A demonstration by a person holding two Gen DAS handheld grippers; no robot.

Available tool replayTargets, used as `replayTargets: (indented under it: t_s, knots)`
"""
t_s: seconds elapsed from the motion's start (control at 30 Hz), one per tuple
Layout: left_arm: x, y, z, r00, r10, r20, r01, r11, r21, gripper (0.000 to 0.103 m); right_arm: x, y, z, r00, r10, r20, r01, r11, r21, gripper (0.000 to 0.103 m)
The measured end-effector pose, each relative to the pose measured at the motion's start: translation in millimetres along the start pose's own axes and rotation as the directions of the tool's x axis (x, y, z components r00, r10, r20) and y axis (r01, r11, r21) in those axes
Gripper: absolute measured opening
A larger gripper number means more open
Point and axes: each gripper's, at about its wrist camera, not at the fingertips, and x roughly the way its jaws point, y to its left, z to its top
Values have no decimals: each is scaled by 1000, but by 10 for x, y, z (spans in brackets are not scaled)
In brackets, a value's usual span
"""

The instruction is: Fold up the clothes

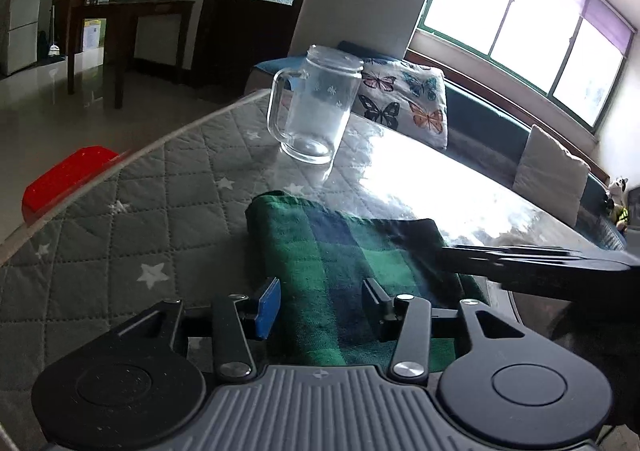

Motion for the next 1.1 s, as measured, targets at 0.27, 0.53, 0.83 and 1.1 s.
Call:
replayTargets:
  t_s: [0.27,0.53,0.83,1.1]
  knots:
    - [64,-34,-29,1000,12,-8,-11,1000,22,47,39,-95,-44,999,-23,-41,23,1000,-8,18]
    - [-122,-135,-147,1000,-18,7,17,999,33,49,-470,236,-255,998,41,-37,-46,990,-131,20]
    - [-315,-294,-393,1000,4,-11,-3,997,71,55,-712,357,-723,995,-77,-58,61,969,-239,22]
    - [-516,-471,-613,1000,25,-15,-23,995,98,79,-1065,425,-897,996,-86,33,91,980,-179,56]
